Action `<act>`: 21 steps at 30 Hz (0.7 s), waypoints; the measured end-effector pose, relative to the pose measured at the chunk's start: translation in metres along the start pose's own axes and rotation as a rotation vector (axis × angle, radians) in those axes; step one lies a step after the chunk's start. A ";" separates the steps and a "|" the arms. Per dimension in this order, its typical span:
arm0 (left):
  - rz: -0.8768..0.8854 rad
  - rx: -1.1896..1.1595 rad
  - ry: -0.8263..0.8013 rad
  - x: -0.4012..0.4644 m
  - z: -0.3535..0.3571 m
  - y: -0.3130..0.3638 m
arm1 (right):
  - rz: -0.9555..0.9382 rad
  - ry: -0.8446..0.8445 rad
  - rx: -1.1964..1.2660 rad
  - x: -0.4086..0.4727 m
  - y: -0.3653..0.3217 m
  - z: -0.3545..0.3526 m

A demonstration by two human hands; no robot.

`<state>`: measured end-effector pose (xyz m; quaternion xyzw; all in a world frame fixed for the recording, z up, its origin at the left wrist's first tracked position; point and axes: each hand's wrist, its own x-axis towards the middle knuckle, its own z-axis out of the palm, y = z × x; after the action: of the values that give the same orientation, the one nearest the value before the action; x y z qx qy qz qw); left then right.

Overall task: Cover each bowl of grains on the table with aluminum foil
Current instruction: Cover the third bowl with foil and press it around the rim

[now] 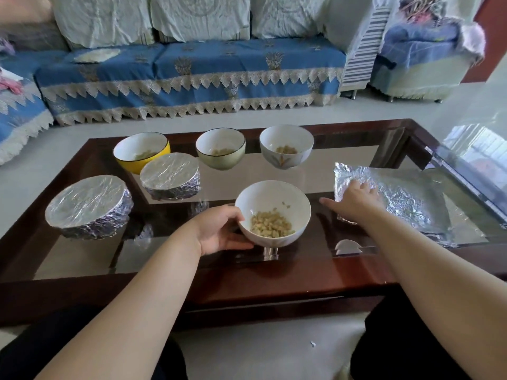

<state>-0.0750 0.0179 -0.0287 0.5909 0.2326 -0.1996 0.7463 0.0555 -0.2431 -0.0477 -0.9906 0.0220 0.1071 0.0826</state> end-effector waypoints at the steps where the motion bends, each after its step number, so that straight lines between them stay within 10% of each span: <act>1: 0.002 0.044 -0.003 0.001 0.000 0.002 | 0.026 -0.019 0.031 0.005 0.001 0.004; 21: 0.160 0.435 0.239 -0.012 -0.019 0.006 | -0.099 0.069 -0.233 -0.016 -0.020 -0.002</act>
<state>-0.0836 0.0382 -0.0211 0.7734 0.2233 -0.1141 0.5822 0.0421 -0.2235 -0.0388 -0.9964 -0.0367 0.0706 -0.0284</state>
